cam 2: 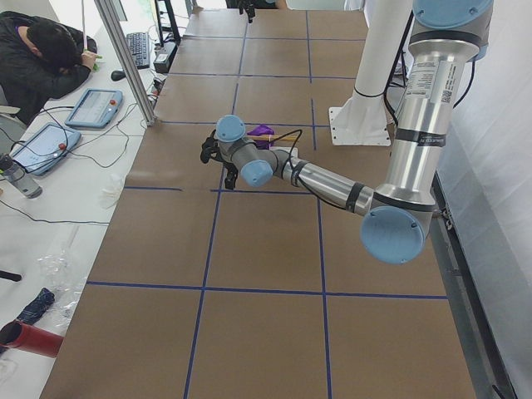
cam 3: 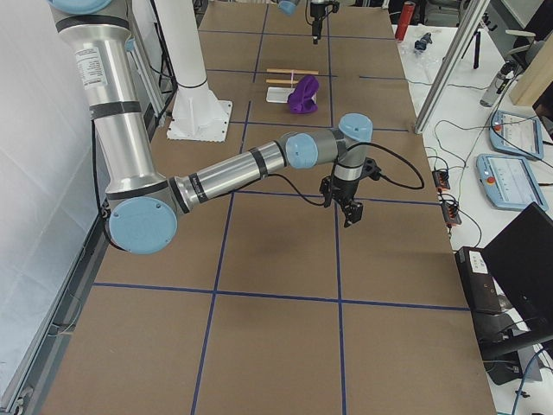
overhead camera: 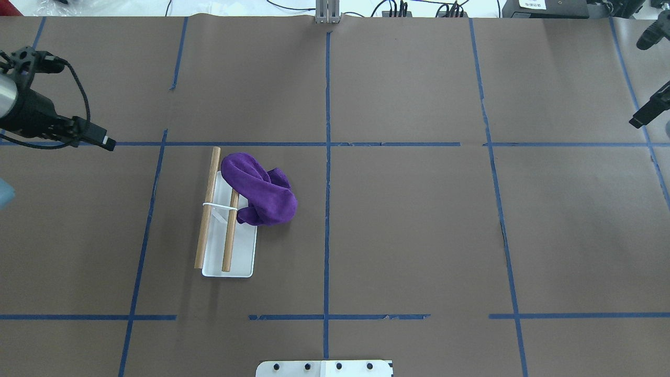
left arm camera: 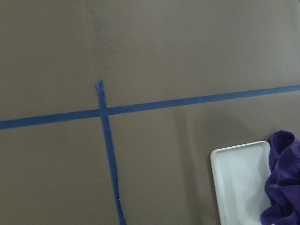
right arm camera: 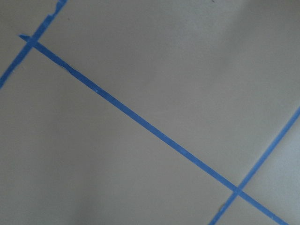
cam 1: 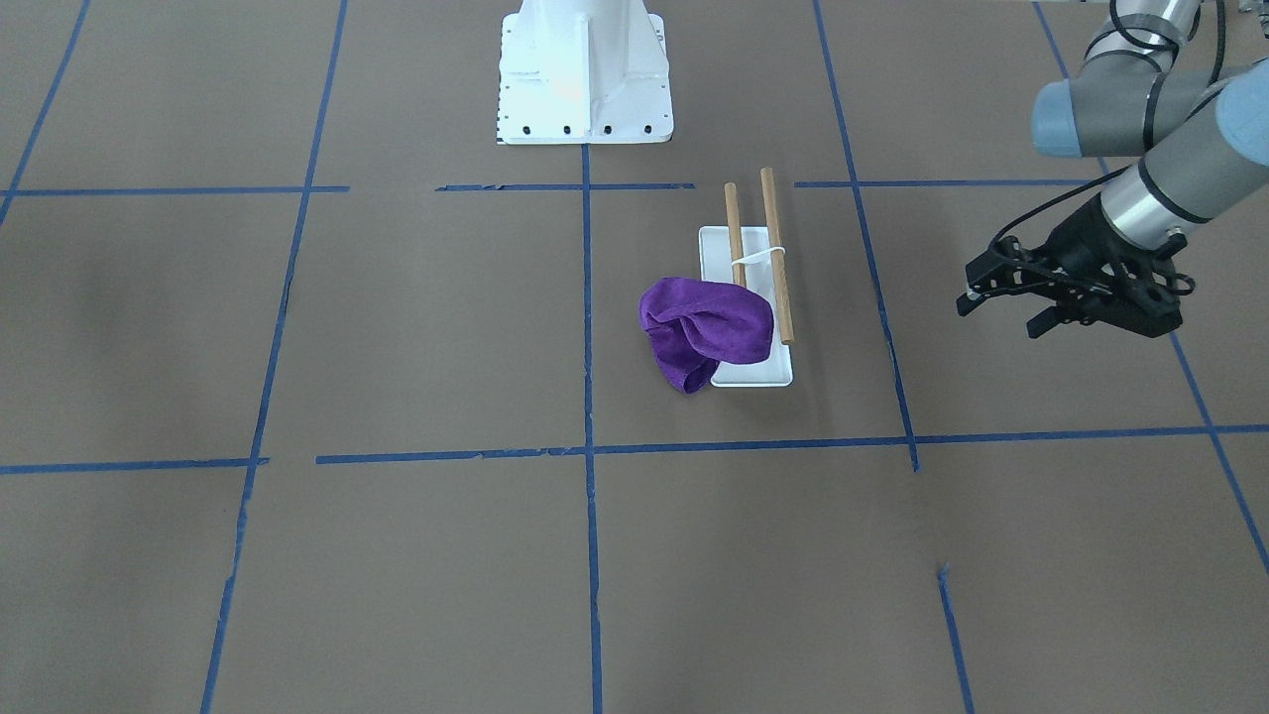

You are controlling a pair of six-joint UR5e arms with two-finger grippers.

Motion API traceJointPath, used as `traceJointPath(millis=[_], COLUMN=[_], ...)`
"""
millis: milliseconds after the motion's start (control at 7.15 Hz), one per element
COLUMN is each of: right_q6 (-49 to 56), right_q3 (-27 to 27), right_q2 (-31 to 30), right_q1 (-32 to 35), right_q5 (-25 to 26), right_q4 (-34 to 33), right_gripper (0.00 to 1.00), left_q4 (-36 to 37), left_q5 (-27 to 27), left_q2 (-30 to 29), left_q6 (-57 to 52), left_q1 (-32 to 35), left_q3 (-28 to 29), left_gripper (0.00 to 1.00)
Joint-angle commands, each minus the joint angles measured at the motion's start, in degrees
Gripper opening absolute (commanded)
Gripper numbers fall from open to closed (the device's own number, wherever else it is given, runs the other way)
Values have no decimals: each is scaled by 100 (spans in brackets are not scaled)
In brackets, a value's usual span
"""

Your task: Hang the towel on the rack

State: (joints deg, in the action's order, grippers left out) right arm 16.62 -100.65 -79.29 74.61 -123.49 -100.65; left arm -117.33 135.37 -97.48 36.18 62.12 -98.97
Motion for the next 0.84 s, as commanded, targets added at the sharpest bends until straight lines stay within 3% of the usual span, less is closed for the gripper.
traceJointPath(millis=[0, 280, 419, 699], right_q6=[325, 307, 255, 70], right_q3=[159, 694, 714, 714], right_q2=[-585, -902, -1130, -1220], right_q1=[666, 1474, 1573, 1609], right_q5=[-148, -613, -658, -834], right_q4=[-7, 54, 63, 63], right_gripper=[100, 100, 100, 100], left_q4=[594, 1611, 1921, 1941], left_q5=[-28, -81, -438, -696], left_q2=[377, 484, 632, 765], left_q6=[-1720, -3539, -4313, -4444], left_q1=[701, 1579, 1966, 2497], left_q3=[35, 70, 71, 289], left_gripper=[100, 100, 100, 100])
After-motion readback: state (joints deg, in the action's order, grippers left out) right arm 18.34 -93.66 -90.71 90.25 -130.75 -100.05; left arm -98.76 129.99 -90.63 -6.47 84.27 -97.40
